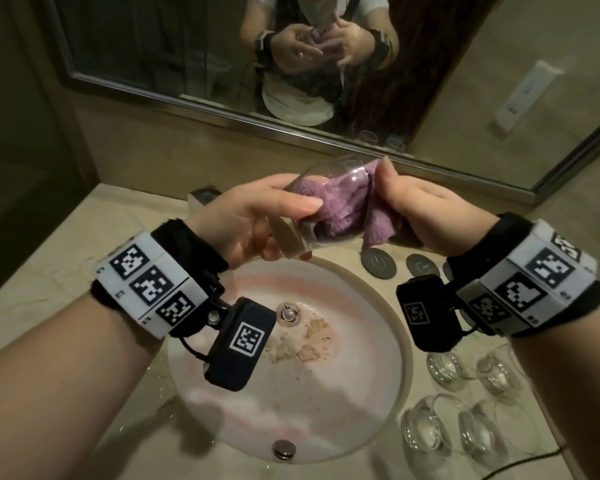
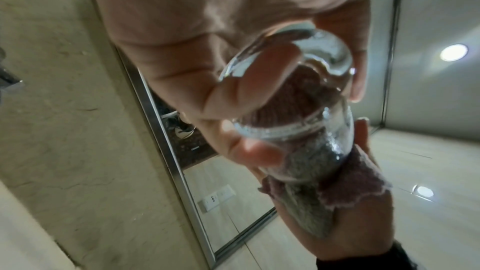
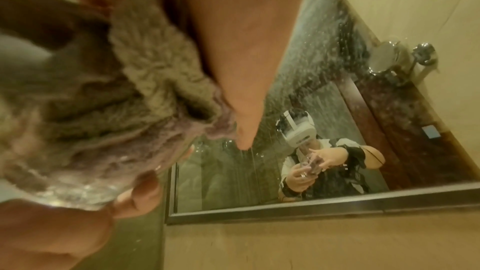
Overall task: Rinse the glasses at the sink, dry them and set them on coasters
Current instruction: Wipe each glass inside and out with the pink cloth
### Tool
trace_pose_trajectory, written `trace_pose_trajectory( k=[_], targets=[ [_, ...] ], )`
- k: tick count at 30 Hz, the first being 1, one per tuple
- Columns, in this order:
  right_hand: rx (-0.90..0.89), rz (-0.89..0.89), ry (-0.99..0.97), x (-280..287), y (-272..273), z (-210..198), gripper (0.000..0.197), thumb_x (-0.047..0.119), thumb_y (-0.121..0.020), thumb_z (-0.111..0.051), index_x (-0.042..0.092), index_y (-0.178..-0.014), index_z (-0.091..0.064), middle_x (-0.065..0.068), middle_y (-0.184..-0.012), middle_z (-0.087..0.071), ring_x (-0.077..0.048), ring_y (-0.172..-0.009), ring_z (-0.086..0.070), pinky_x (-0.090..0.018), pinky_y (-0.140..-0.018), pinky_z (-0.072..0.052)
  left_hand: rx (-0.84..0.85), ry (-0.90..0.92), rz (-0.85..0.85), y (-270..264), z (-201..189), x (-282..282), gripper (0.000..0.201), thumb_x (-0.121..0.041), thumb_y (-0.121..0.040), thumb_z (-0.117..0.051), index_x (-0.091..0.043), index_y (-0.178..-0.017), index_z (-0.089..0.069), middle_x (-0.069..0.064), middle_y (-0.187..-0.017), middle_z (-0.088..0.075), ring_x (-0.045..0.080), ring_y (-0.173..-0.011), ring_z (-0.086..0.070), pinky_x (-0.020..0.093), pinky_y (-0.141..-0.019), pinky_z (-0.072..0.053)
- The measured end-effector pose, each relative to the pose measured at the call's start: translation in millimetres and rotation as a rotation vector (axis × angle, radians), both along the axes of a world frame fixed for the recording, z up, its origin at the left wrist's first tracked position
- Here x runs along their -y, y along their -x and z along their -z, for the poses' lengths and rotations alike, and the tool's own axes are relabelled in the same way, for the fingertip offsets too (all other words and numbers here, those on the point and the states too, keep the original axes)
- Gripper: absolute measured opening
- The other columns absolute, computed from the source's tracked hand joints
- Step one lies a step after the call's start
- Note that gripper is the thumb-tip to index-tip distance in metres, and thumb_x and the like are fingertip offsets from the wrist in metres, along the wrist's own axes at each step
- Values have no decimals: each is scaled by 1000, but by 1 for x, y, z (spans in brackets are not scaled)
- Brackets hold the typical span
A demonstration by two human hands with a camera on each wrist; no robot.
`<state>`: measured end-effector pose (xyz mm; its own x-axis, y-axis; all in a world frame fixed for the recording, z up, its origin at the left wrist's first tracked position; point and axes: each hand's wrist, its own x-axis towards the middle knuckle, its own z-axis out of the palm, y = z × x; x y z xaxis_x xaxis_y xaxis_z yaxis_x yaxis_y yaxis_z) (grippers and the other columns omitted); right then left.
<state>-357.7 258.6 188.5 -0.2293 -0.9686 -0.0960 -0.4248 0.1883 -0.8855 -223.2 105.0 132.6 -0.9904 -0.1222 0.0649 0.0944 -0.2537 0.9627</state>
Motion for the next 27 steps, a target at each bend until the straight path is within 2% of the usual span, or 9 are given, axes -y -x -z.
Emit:
trace_pose_trajectory(
  k=[2, 4, 7, 10, 13, 16, 19, 24, 27],
  targets=[
    [-119, 80, 46, 0, 4, -2, 76, 78, -72, -51, 3, -77, -66, -20, -66, -53, -34, -57, -49, -30, -59, -39, 11, -7, -28, 2, 1, 1, 72, -32, -59, -74, -8, -124, -54, 22, -92, -62, 27, -66, -59, 20, -43, -39],
    [-167, 109, 266, 0, 4, -3, 32, 40, -92, -50, 14, -90, -68, -13, -72, -65, -31, -57, -61, -26, -57, -47, 15, -39, -37, 1, 3, 3, 67, -30, -62, -67, -8, -124, -53, 16, -91, -65, 23, -63, -62, 17, -37, -39],
    [-523, 125, 595, 1, 13, 5, 16, 15, -92, -55, 23, -105, -61, -2, -107, -64, -18, -101, -63, -37, -90, -50, 8, -43, -35, -1, 2, 4, 65, -29, -60, -68, -11, -121, -55, 15, -94, -67, 22, -63, -64, 15, -36, -39],
    [-950, 26, 658, 1, 13, 13, 16, 17, -94, -51, 17, -102, -65, 5, -101, -65, -11, -99, -60, -47, -95, -42, -28, -37, 6, -1, 0, 5, 77, -33, -55, -80, -9, -123, -55, 22, -104, -64, 26, -68, -61, 17, -40, -42],
    [-722, -55, 403, 9, 3, 6, 30, 27, -96, -43, 19, -117, -61, 24, -103, -63, -6, -107, -60, -42, -106, -33, -47, -86, 46, -2, 1, 6, 90, -40, -56, -82, -4, -131, -48, 28, -114, -57, 28, -70, -59, 18, -43, -43],
    [-568, -133, 7, 14, 5, -7, 81, 79, -79, -29, 38, -148, -15, 21, -141, -36, 5, -138, -18, -41, -118, -3, -27, -206, 49, -2, 5, 11, 88, -39, -53, -83, 1, -124, -50, 22, -97, -60, 22, -60, -59, 15, -33, -38],
    [-682, -317, 61, 6, 10, -6, 72, 70, -81, -45, 41, -143, -24, 12, -144, -42, 4, -138, -26, -47, -113, 22, -30, -192, 79, -2, 2, 8, 82, -37, -58, -80, -2, -126, -51, 21, -101, -60, 22, -60, -59, 14, -33, -37],
    [-660, -333, 133, 10, 9, -1, 67, 60, -72, -65, 15, -121, -63, 8, -116, -66, 6, -109, -52, -20, -110, -21, 37, -116, 18, 0, 0, 6, 89, -40, -51, -82, -4, -127, -53, 22, -99, -62, 29, -63, -58, 20, -46, -35],
    [-260, -243, 71, 8, 6, 4, 45, 18, -71, -75, 2, -111, -67, -7, -112, -69, -15, -104, -64, -21, -91, -48, 72, -38, 23, 2, 3, 3, 94, -48, -50, -81, -3, -127, -53, 26, -107, -57, 34, -77, -50, 36, -56, -25]
  ],
)
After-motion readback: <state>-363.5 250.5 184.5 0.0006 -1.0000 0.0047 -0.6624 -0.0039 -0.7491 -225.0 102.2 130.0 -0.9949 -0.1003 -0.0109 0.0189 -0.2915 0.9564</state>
